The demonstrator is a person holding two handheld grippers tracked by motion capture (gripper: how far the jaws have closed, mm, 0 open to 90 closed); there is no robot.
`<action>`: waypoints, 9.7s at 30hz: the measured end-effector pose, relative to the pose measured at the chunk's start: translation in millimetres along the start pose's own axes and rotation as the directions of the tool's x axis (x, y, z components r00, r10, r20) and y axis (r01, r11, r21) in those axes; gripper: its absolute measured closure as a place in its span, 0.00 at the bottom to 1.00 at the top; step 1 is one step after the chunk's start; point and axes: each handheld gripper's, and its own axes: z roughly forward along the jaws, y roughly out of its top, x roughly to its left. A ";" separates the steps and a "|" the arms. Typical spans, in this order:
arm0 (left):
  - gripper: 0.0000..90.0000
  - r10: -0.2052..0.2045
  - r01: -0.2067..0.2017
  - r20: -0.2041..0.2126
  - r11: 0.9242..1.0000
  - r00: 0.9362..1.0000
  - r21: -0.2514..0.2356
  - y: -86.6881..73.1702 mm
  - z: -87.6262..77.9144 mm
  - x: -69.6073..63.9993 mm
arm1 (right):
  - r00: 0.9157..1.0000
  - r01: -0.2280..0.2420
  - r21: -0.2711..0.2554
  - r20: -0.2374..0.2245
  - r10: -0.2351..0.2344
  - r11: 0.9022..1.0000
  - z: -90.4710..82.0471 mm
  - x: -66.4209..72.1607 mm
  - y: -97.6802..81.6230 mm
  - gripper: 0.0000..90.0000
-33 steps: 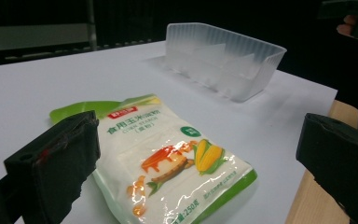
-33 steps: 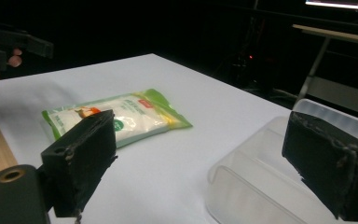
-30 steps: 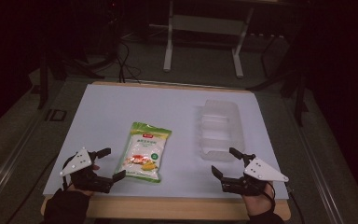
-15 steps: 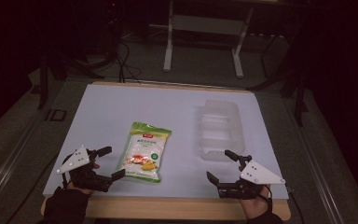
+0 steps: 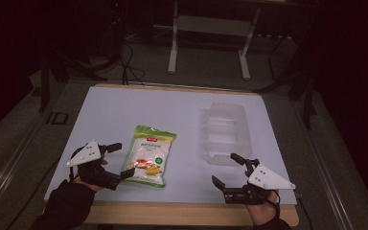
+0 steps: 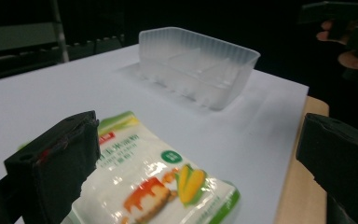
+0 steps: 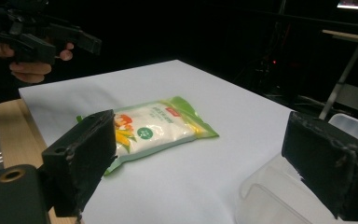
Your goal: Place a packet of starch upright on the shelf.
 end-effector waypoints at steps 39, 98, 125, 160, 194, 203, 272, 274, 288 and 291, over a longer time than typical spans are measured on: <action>0.25 -0.052 0.070 -0.173 0.992 0.984 0.101 7.4 81.6 102.9 | 1.000 0.004 0.015 -0.002 -0.004 1.000 6.3 6.2 0.4 0.11; 1.00 0.056 0.053 -0.239 0.902 0.969 0.428 -15.3 144.8 120.2 | 0.999 -0.005 0.042 -0.037 0.007 0.999 9.9 6.6 -3.6 0.14; 1.00 0.076 -0.024 -0.184 0.964 0.980 0.267 45.9 80.5 84.1 | 0.999 -0.016 0.028 -0.035 0.017 0.999 9.2 5.2 -2.6 0.16; 1.00 0.166 -0.160 -0.040 0.980 0.985 0.118 72.6 24.6 15.9 | 0.952 -0.080 0.186 -0.276 0.130 0.979 161.2 3.5 22.3 0.43; 0.68 0.120 -0.116 0.079 0.992 0.990 -0.057 95.2 -11.2 22.2 | 0.895 -0.004 0.207 -0.436 0.096 0.978 140.5 10.1 91.3 0.96; 0.22 0.057 -0.053 0.047 0.994 0.997 -0.091 81.4 -12.5 26.8 | 0.913 0.007 0.126 -0.404 0.045 0.992 117.5 -13.7 117.9 0.96; 0.00 -0.147 0.147 -0.003 0.989 0.989 -0.026 -25.1 4.1 35.0 | 0.982 -0.133 0.105 -0.118 0.145 0.986 72.7 -213.8 51.7 0.95; 0.00 -0.146 0.146 -0.001 0.989 0.989 -0.024 -25.3 4.3 34.5 | 0.980 -0.142 0.113 -0.124 0.156 0.983 74.2 -212.8 47.2 0.95; 0.00 -0.149 0.149 0.013 0.989 0.989 -0.024 -27.2 5.2 34.8 | 0.981 -0.183 0.126 -0.044 0.190 0.975 52.6 -218.5 6.9 0.95; 0.00 -0.150 0.150 0.017 0.988 0.989 -0.024 -27.6 6.2 34.8 | 0.977 -0.207 0.133 -0.028 0.213 0.969 48.0 -221.8 -0.7 0.95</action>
